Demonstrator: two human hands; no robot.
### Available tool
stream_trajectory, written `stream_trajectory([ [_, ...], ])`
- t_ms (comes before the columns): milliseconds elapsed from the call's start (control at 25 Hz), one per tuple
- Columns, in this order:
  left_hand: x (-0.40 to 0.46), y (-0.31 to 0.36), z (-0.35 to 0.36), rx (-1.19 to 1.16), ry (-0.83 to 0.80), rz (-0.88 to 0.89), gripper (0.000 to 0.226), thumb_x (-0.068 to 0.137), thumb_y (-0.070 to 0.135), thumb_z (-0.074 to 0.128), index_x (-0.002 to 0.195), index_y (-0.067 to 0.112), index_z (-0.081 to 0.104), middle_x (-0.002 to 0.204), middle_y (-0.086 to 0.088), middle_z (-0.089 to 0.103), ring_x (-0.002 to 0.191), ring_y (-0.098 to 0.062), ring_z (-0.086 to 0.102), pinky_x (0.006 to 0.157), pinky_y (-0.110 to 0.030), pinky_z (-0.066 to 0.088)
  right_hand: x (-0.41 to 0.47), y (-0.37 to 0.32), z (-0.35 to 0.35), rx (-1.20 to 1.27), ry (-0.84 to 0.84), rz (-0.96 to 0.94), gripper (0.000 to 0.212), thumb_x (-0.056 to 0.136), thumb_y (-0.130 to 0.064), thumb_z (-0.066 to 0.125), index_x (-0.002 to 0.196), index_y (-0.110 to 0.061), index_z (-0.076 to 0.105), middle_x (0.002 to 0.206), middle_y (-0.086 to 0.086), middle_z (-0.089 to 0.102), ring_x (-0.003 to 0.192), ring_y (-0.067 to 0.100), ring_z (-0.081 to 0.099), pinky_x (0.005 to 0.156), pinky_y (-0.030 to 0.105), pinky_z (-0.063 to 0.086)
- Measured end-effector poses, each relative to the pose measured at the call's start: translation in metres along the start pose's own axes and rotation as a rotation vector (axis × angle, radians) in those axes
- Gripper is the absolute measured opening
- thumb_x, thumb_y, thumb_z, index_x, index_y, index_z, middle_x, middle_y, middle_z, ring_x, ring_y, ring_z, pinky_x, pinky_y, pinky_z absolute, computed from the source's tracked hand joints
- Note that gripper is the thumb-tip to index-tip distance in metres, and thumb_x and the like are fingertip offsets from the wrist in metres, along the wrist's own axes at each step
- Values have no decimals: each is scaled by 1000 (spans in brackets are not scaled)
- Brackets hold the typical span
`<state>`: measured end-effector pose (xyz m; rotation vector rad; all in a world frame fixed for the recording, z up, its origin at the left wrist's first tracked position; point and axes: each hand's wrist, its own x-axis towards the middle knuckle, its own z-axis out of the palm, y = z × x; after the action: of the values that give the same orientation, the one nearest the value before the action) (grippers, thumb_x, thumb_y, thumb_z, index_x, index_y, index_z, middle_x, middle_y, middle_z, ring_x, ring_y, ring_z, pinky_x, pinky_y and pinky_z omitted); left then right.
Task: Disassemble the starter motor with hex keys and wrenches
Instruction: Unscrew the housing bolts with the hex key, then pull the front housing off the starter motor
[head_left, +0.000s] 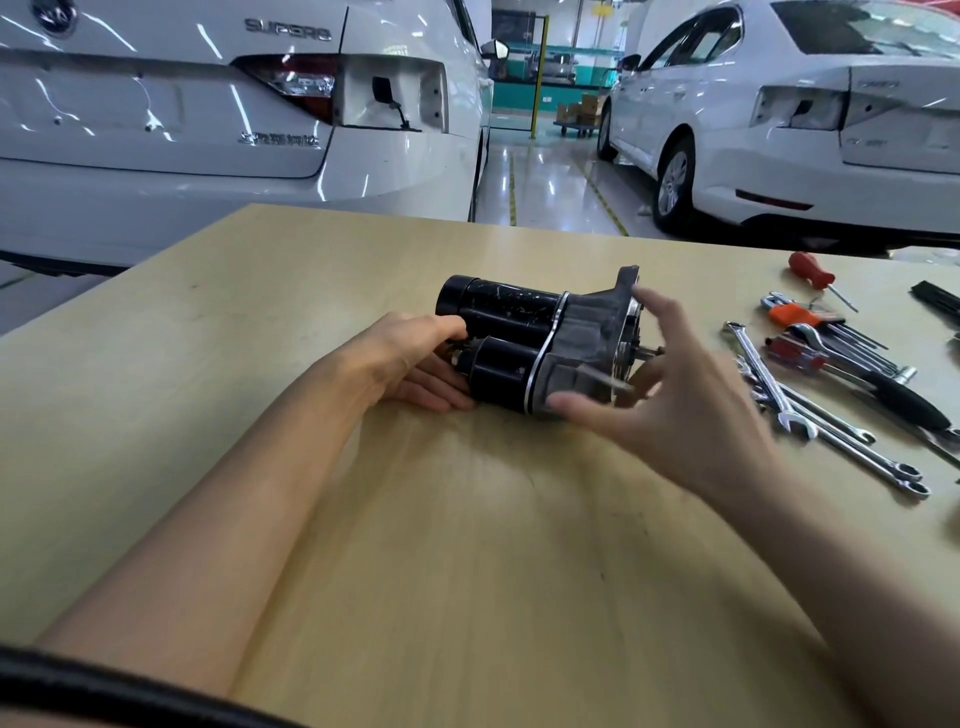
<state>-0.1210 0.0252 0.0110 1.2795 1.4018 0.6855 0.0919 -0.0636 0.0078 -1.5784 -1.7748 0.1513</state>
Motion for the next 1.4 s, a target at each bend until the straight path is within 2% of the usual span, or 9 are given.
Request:
stream_trajectory([
  [160, -6, 3, 0, -92, -97, -78, 28, 95, 22, 48, 103, -3, 59, 75, -20, 73, 60, -25, 72, 43, -22, 53, -1, -2, 23, -353, -3, -10, 129, 59, -73, 69, 153, -19, -1, 88, 7, 71, 79, 30, 66, 62, 34, 48],
  [400, -16, 11, 14, -4, -164, -94, 36, 97, 29, 43, 105, -1, 61, 82, -15, 75, 70, -23, 74, 49, -24, 56, 6, 21, 3, -238, -62, -146, 88, 63, -61, 68, 142, -38, 38, 70, -20, 53, 60, 8, 53, 57, 25, 38],
  [560, -15, 9, 20, 288, 260, 125, 35, 90, 30, 46, 82, 1, 64, 54, -6, 68, 42, -24, 63, 46, -26, 51, 12, 29, -2, -190, -96, -206, 82, 64, -57, 68, 140, -38, 42, 66, -30, 45, 62, -8, 50, 57, 16, 39],
  [720, -6, 0, 17, 363, 728, 662, 24, 79, 34, 55, 67, 13, 56, 67, 1, 57, 68, -23, 52, 61, -33, 44, 13, 32, -2, -142, -97, -244, 80, 65, -52, 71, 137, -33, 45, 64, -29, 45, 72, -14, 51, 61, 5, 37],
  [800, -2, -3, 18, 459, 528, 798, 39, 77, 44, 67, 102, 15, 62, 108, -4, 59, 106, -22, 51, 93, -35, 42, 14, 34, 0, -140, -80, -251, 80, 64, -48, 74, 137, -30, 46, 63, -30, 43, 71, -17, 51, 62, 2, 35],
  [920, 1, -10, 26, 705, 178, 706, 101, 63, 62, 78, 146, 25, 34, 157, -5, 23, 146, -17, 11, 119, -38, 11, 13, 36, 3, -171, -64, -230, 84, 63, -53, 72, 139, -33, 42, 66, -30, 44, 63, -15, 49, 63, 2, 36],
  [1120, 1, -4, 23, 891, 219, 696, 119, 50, 88, 56, 148, 28, 28, 149, 4, 30, 138, -14, 19, 118, -43, 16, 21, 41, -7, 135, 80, -50, 90, 57, -69, 74, 135, -39, 42, 57, -9, 61, 57, -1, 60, 60, 13, 44],
  [1240, 3, 15, 27, 988, 337, 637, 97, 67, 91, 24, 137, 28, 45, 136, -3, 45, 130, -24, 35, 114, -51, 20, 35, 43, -10, 318, 216, 220, 69, 69, -65, 70, 126, -28, 57, 62, 0, 68, 48, -1, 57, 55, 25, 42],
  [1400, 20, 50, 39, 1104, 208, 595, 70, 84, 76, 35, 125, 24, 57, 123, -10, 53, 117, -26, 48, 102, -42, 38, 46, 36, -3, 195, 82, 221, 39, 91, -54, 53, 103, -19, 68, 55, -6, 57, 43, 3, 52, 43, 19, 35],
])
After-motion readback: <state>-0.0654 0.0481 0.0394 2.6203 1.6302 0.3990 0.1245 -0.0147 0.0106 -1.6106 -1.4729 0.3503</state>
